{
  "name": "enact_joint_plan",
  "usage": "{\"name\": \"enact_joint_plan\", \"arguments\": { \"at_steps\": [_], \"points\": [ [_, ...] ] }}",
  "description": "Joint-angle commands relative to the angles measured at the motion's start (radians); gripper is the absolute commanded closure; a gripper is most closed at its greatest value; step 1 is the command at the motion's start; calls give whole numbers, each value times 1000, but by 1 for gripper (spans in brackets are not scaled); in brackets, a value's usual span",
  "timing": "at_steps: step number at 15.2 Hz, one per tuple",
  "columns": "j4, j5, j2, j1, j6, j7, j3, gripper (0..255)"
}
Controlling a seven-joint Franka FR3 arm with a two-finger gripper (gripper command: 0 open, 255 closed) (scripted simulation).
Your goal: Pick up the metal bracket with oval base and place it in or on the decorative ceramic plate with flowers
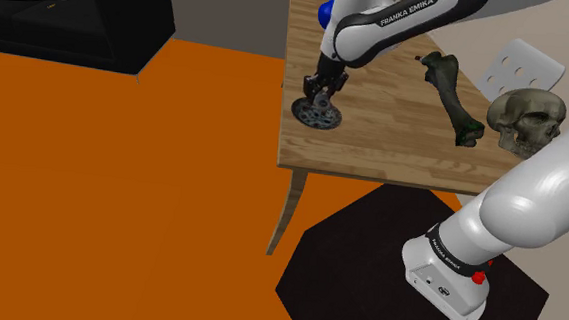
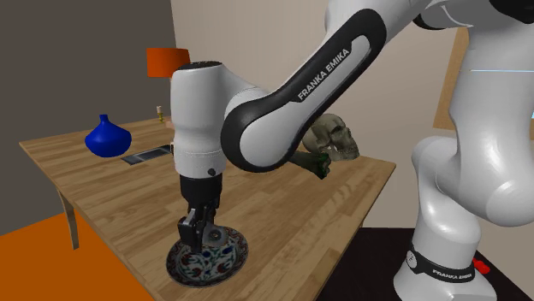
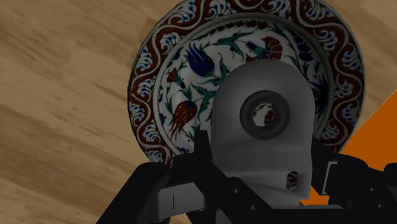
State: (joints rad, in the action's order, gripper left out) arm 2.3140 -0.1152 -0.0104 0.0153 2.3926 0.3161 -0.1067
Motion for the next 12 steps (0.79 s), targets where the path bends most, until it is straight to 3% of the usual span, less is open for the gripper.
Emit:
{"name": "enact_joint_plan", "arguments": {
  "at_steps": [1,11,12],
  "points": [
    [9,-6,16,0,25,6,0,255],
    [19,-14,38,0,57,14,0,255],
    [19,-14,38,0,57,14,0,0]
  ]
}}
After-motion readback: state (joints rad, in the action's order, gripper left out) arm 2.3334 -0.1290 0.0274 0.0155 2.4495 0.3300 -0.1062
